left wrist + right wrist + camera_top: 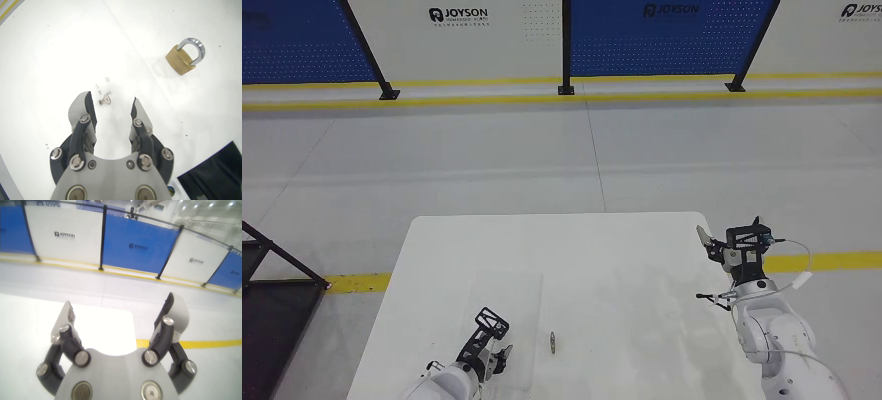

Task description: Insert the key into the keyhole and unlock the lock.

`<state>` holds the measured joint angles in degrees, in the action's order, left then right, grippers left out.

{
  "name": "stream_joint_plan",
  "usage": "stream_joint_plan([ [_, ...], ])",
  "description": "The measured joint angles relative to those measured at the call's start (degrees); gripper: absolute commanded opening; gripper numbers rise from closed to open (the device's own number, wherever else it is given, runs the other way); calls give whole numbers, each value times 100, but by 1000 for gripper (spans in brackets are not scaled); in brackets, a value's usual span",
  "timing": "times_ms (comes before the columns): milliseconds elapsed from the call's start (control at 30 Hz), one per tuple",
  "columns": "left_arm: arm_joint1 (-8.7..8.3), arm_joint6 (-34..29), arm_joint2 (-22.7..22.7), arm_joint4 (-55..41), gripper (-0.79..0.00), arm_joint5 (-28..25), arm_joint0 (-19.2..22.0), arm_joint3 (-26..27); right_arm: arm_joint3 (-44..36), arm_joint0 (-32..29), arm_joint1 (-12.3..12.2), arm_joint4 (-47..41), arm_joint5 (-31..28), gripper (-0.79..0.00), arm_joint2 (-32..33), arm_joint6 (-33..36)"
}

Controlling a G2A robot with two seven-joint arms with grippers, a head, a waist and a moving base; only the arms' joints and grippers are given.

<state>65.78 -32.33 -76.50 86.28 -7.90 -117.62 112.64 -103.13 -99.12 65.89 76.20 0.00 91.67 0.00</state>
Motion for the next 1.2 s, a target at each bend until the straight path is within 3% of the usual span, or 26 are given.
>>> stream_joint_plan([
  [67, 7, 4, 56, 39, -425, 83, 42, -70, 0, 0, 0, 0, 0, 0, 0, 0],
  [100, 10, -5, 76, 52, -477, 114, 60, -97, 0, 0, 0, 0, 0, 0, 0, 0],
  [333, 22, 82, 176, 212, -471, 312, 148, -245, 0, 0, 0, 0, 0, 0, 0, 0],
  [433, 26, 120, 202, 256, -573, 379, 166, -289, 0, 0, 0, 0, 0, 0, 0, 0],
  [533, 33, 154, 240, 269, -554, 426, 211, -351, 0, 0, 0, 0, 0, 0, 0, 0],
  [700, 48, 176, 316, 313, -610, 535, 305, -456, 0, 0, 0, 0, 0, 0, 0, 0],
  [767, 52, 182, 336, 326, -711, 570, 329, -482, 0, 0, 0, 0, 0, 0, 0, 0],
  [867, 56, 206, 340, 347, -779, 630, 356, -512, 0, 0, 0, 0, 0, 0, 0, 0],
  [1200, 54, 290, 284, 308, -785, 694, 326, -465, 0, 0, 0, 0, 0, 0, 0, 0],
])
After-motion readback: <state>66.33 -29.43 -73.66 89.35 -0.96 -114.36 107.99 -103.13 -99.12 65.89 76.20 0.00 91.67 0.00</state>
